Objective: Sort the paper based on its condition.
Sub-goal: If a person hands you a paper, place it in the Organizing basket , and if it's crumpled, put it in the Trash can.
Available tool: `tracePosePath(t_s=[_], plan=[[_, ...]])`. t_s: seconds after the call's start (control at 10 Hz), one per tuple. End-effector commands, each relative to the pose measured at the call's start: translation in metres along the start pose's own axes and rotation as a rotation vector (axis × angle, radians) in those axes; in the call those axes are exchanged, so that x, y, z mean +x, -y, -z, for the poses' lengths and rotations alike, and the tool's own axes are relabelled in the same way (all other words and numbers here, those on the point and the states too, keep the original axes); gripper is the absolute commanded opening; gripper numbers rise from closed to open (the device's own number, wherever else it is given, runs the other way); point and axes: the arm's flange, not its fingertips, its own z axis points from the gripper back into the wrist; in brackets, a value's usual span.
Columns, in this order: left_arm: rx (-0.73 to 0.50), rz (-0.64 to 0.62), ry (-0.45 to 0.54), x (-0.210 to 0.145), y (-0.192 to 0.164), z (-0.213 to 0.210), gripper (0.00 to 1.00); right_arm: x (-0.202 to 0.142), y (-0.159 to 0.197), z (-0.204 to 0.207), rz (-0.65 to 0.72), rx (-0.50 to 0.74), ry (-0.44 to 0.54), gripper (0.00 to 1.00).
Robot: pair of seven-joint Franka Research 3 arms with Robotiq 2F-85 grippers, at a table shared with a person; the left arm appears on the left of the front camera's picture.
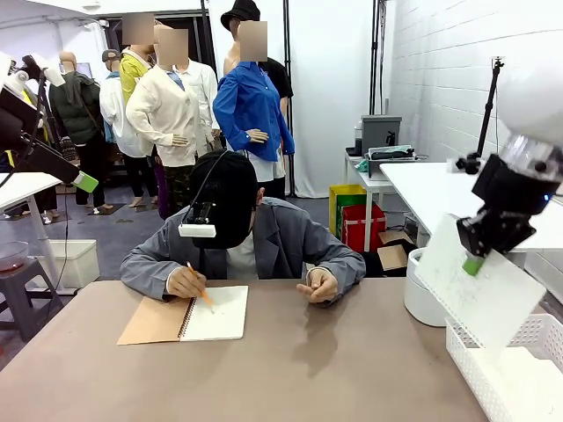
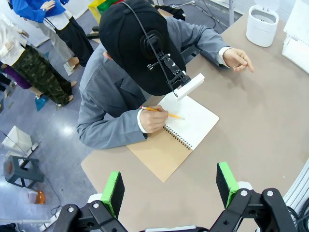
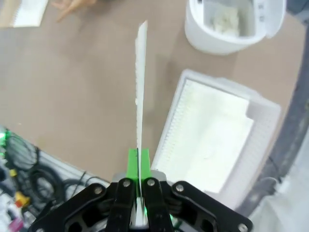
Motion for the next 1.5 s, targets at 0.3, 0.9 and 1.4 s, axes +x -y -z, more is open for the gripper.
tracePosePath(t_s=[0.3, 0.9, 1.4], plan=[[0.002, -0.001, 0.002, 0.000, 0.000, 0.000, 1.00, -0.024, 0.045, 0.056, 0.122, -0.069, -0.065, 0.00], [0.002, -0.001, 0.002, 0.000, 0.000, 0.000, 1.00, -0.048, 0.057, 0.105, 0.206, 0.000, -0.143, 0.00], [0.002, -0.001, 0.002, 0.000, 0.000, 0.000, 1.00, -0.033, 0.063, 0.093, 0.186, -0.015, -0.159, 0.00]])
